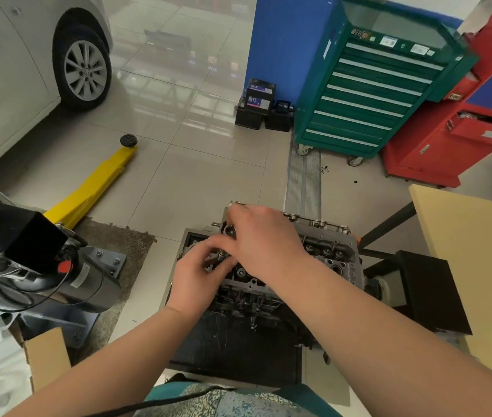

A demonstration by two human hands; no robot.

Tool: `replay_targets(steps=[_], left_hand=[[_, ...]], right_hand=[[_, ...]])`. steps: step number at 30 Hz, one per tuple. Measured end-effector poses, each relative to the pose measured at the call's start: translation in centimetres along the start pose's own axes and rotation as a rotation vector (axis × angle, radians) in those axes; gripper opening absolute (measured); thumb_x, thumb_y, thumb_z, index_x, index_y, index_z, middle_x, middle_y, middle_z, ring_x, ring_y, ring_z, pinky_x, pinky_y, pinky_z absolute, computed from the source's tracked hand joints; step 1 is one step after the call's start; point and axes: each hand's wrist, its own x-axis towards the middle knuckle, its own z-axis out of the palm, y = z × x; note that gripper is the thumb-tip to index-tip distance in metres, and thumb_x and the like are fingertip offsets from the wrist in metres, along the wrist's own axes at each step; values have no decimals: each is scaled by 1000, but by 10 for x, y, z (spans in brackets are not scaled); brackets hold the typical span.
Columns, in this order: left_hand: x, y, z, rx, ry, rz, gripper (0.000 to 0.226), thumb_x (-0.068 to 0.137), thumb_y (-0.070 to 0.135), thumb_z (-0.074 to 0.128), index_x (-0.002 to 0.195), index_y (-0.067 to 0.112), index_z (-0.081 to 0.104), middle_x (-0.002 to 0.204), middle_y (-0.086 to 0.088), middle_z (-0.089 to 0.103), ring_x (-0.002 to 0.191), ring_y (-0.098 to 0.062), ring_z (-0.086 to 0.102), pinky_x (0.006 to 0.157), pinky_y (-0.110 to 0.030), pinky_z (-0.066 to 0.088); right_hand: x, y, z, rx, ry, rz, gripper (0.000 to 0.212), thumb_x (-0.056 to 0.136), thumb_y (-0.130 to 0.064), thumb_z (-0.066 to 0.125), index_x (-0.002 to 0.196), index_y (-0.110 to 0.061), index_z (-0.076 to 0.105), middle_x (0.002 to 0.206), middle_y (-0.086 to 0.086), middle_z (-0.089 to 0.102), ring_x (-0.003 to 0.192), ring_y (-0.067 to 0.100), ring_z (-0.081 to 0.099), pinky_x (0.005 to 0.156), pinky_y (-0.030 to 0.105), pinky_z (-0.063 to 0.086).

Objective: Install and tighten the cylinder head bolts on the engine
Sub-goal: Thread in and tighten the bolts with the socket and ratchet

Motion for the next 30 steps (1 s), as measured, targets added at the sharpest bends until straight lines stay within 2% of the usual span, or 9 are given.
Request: replay_targets(steps=[4, 9, 11, 14, 17, 21, 25, 27, 30], left_hand=[[20, 13, -22, 53, -104, 71, 23, 99, 17, 69, 100, 40, 67, 86, 19, 72, 76, 0, 66, 70, -16, 49], [40, 29, -46, -33, -417, -16, 23, 96, 14, 75, 116, 25, 72, 102, 19, 77, 100, 1, 70, 89, -17, 52], [42, 38, -48, -35, -367, 32, 23, 89, 17, 83, 111, 18, 74, 103, 9, 78, 103, -8, 72, 95, -23, 53], [44, 45, -50, 26, -241, 115, 20, 84, 5, 84, 90, 22, 74, 83, 7, 76, 78, -9, 70, 71, -20, 53], [44, 44, -54, 74, -311, 113, 32, 90, -4, 70, 88, 28, 73, 67, 22, 68, 59, 4, 59, 58, -9, 41], [43, 51, -58, -63, -358, 43, 23, 88, 5, 82, 109, 12, 76, 95, 9, 80, 96, -5, 75, 90, -18, 56], [46, 57, -55, 65, -295, 96, 16, 84, 13, 78, 79, 26, 70, 67, 11, 67, 60, -5, 57, 57, -21, 43], [48, 55, -58, 110, -323, 97, 11, 86, 23, 70, 85, 12, 72, 72, 0, 70, 64, -19, 61, 59, -36, 48], [50, 57, -62, 100, -412, 92, 9, 94, 16, 76, 99, 9, 73, 85, -4, 75, 79, -18, 69, 70, -32, 52]], right_hand=[[-1, 1, -11, 15, -123, -113, 43, 94, -51, 64, 129, -30, 50, 108, -2, 67, 95, 25, 64, 72, 40, 54], [6, 1, -25, -114, -184, -138, 30, 97, -33, 66, 120, -22, 51, 93, 2, 66, 85, 30, 64, 57, 34, 34], [10, -6, -26, -226, -170, -72, 34, 100, -54, 56, 104, -20, 50, 72, -3, 51, 72, 26, 60, 49, 31, 25], [12, -13, -26, -279, -138, -7, 53, 97, -74, 38, 95, -22, 50, 67, -4, 44, 66, 24, 51, 49, 30, 22], [7, -13, -30, -179, -160, -137, 39, 100, -58, 50, 119, -24, 51, 96, -2, 62, 86, 26, 62, 59, 33, 36], [10, -9, -32, -229, -235, -95, 29, 101, -49, 56, 102, -20, 52, 78, -4, 46, 77, 26, 58, 53, 34, 30], [10, -9, -26, -256, -139, -44, 51, 97, -72, 41, 97, -23, 54, 77, -3, 53, 71, 24, 53, 54, 32, 32], [2, -8, -26, -164, -160, -156, 35, 99, -55, 52, 115, -24, 52, 98, -2, 62, 85, 25, 61, 61, 34, 38], [-2, -6, -25, -124, -189, -160, 26, 99, -37, 58, 118, -21, 51, 101, -1, 64, 87, 26, 63, 60, 34, 37]])
